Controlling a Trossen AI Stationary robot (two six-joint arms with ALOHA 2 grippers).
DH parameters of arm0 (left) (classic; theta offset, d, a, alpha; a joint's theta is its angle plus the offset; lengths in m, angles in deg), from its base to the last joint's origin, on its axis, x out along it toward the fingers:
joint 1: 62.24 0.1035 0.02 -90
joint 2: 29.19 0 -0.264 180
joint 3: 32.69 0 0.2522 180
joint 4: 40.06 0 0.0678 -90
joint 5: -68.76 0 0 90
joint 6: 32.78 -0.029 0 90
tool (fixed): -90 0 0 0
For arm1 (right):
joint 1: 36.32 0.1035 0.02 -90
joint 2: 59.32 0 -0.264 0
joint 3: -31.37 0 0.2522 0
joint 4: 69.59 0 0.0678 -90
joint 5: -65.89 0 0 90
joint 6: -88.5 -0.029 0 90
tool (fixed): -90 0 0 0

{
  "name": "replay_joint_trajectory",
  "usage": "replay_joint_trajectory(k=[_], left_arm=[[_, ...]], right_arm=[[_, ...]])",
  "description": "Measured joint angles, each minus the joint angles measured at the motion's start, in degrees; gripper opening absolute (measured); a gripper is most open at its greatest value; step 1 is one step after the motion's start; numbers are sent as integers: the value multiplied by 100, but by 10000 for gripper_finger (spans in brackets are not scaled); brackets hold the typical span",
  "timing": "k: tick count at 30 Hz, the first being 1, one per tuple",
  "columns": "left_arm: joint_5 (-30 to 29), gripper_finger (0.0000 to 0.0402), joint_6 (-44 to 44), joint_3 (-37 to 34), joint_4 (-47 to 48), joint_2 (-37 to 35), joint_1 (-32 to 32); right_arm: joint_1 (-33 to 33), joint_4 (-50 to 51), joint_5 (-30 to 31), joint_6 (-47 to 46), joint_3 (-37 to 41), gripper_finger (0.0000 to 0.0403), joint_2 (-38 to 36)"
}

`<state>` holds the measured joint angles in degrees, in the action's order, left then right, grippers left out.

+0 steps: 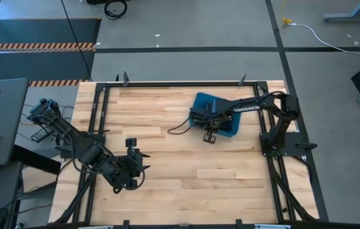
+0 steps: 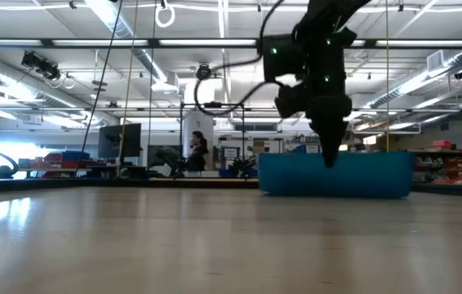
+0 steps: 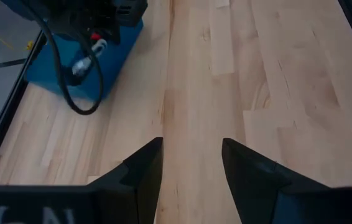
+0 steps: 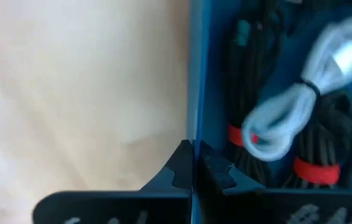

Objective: Pick and place USB-C Cables
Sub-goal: Move the blue bin to the center of the table

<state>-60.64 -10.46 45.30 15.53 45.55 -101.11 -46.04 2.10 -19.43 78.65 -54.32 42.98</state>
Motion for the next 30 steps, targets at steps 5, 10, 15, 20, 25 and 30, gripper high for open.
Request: replay_joint_trajectory(k=[5, 10, 15, 20, 25, 30], left_arm=[[1, 172, 2, 0, -4, 0, 0], [0, 172, 3, 0, -9, 0, 0], [1, 172, 4, 0, -63, 0, 1], [0, 172, -40, 0, -116, 0, 0], [0, 172, -84, 0, -134, -1, 20], [2, 172, -89, 0, -131, -2, 20]], right_arm=[[348, -50, -65, -120, -271, 4, -2], [723, -431, -111, -377, -395, 3, -10], [1033, -879, -175, -449, -398, 3, -7], [1201, -1043, -191, -497, -473, 3, -2], [1305, -795, -187, -347, -1010, 3, 287], [1362, -45, -150, 13, -2173, 3, 1167]])
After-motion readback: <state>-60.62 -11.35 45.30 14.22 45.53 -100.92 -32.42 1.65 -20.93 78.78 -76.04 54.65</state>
